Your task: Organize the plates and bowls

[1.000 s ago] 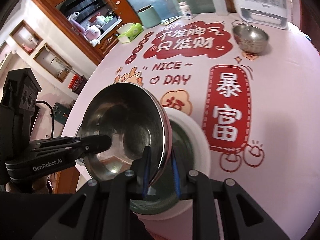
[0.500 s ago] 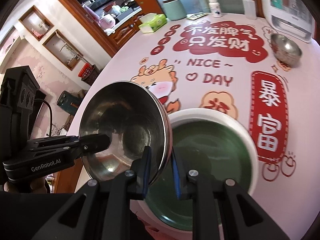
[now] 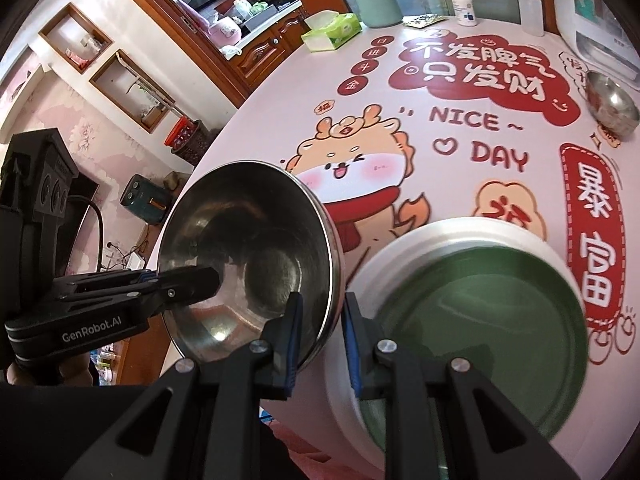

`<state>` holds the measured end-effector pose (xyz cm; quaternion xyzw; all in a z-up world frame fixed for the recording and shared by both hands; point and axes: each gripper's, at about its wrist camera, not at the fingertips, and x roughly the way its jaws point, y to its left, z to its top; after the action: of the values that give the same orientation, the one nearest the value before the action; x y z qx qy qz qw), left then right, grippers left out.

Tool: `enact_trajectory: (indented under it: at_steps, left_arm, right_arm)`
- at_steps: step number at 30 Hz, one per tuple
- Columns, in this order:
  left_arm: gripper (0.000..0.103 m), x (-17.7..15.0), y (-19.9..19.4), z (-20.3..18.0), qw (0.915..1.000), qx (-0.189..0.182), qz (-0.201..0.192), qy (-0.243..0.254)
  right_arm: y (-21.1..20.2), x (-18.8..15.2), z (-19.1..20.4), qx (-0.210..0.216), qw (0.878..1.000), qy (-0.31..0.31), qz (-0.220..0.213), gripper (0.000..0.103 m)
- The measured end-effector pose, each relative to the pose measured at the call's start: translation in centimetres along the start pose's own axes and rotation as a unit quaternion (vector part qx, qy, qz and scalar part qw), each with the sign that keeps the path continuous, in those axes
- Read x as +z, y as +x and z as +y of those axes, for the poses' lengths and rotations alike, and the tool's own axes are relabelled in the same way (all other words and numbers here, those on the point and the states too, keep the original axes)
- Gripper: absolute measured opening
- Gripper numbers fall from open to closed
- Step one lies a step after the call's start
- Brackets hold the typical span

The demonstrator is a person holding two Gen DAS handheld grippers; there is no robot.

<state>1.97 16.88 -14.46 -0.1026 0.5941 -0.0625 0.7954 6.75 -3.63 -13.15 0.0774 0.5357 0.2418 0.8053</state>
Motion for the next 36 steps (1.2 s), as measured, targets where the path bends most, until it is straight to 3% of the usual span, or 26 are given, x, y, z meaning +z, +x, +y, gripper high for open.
enact_trajectory:
  at_steps: [13, 24, 36]
  left_arm:
    - [0.010, 0.9, 1.7, 3.3, 0.9989, 0.002, 0.034, 0.032]
    - [0.013, 2.0, 3.1, 3.5, 0.9952, -0.002, 0.061, 0.076]
    - [0.016, 2.5, 3.9, 3.2, 0.9936, -0.004, 0.073, 0.087]
  right_arm:
    - [3.5, -0.2, 2.0, -0.014, 0.999, 0.041, 0.013, 0.020]
    - [4.7, -0.3, 2.3, -0.041, 0.996, 0.073, 0.011, 0.022]
    - [4.5, -0.3, 1.7, -0.058, 0.994, 0.095, 0.008, 0.025]
